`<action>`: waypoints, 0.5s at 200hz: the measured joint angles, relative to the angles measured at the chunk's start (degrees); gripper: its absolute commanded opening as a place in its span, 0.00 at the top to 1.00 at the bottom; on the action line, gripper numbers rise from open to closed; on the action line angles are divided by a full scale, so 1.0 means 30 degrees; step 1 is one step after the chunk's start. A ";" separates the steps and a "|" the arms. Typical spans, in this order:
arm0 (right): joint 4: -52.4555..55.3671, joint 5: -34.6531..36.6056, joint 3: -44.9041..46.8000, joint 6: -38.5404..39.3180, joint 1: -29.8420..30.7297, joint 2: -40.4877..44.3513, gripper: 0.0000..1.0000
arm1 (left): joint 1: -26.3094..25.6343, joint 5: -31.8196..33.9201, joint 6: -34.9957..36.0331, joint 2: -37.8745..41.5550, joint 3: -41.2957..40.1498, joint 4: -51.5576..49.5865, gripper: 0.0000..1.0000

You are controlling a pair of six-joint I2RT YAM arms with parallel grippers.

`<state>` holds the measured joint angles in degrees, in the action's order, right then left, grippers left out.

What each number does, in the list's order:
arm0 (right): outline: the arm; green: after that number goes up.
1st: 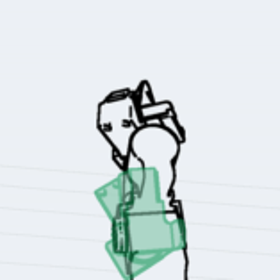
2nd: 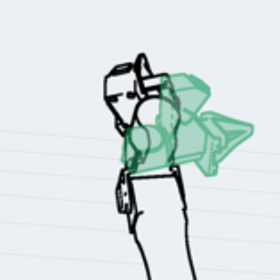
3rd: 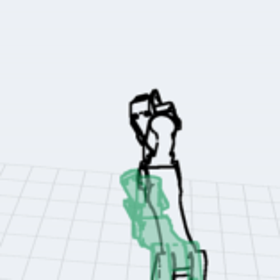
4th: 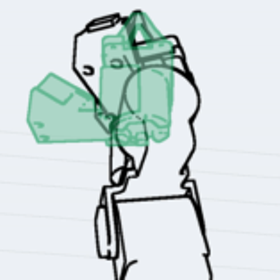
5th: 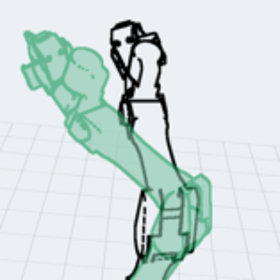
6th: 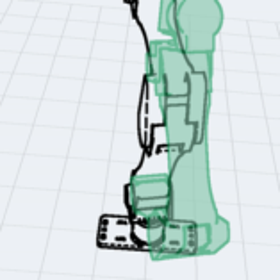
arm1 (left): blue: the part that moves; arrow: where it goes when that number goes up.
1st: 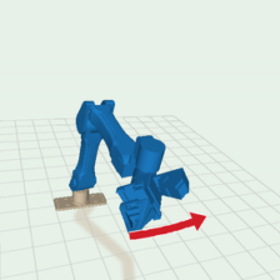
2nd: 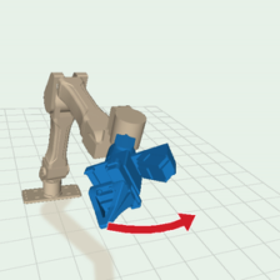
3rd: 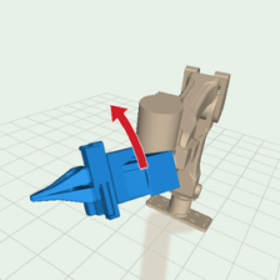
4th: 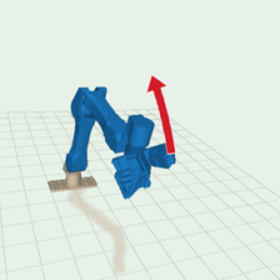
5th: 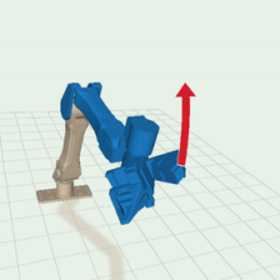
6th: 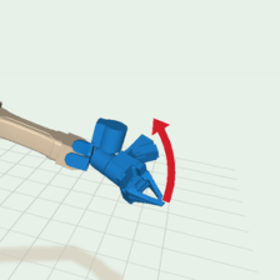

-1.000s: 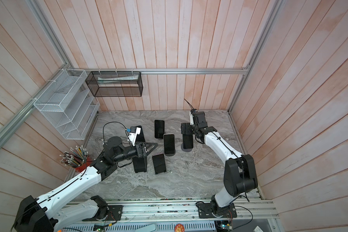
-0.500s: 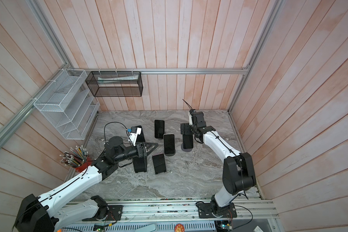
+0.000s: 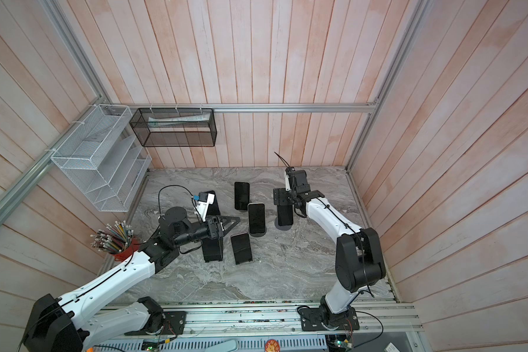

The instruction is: Remove the phone from the phone stand

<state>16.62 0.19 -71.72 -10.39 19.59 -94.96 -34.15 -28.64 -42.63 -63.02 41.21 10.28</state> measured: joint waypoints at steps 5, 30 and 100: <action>0.0044 0.0000 0.0000 0.0007 0.0022 -0.0029 0.07 | -0.0007 0.0036 0.0000 0.0000 0.0000 0.0000 0.00; 0.0051 0.0007 -0.0007 0.0015 0.0117 -0.0124 0.07 | -0.0015 0.0073 0.0036 0.0000 -0.0007 -0.0007 0.00; 0.0058 0.0007 -0.0095 0.0087 0.0175 -0.0277 0.11 | -0.0015 0.0153 0.0277 -0.0080 -0.0029 -0.0146 0.00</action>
<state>16.80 0.21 -72.01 -10.13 20.12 -95.79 -34.20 -28.18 -41.80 -63.26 41.12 9.85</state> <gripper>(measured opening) 0.894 0.999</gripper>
